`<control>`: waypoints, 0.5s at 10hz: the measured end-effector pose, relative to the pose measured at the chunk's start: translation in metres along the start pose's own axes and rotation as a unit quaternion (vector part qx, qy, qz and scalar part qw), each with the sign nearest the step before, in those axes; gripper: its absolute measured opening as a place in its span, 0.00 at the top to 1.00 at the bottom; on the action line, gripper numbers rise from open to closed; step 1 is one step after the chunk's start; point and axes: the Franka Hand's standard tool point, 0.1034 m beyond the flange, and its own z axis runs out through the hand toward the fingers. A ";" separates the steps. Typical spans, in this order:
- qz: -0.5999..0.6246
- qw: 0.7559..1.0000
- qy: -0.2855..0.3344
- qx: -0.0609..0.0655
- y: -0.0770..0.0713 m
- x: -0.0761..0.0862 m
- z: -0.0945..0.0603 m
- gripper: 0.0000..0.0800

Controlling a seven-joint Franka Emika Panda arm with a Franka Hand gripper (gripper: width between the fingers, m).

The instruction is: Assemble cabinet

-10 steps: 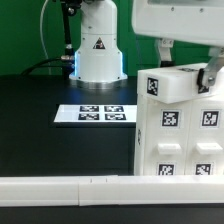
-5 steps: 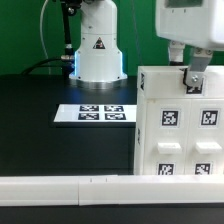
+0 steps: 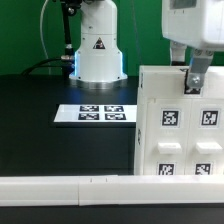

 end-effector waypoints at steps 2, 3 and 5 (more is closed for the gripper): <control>-0.013 0.999 -0.026 0.019 -0.004 0.000 -0.034 0.00; -0.013 0.999 -0.036 0.027 -0.007 0.001 -0.048 0.00; -0.014 0.999 -0.035 0.025 -0.007 0.001 -0.047 0.00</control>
Offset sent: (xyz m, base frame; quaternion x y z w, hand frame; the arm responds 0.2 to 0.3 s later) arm -0.0027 -0.0049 0.0348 -0.0094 -0.0284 0.0215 0.9993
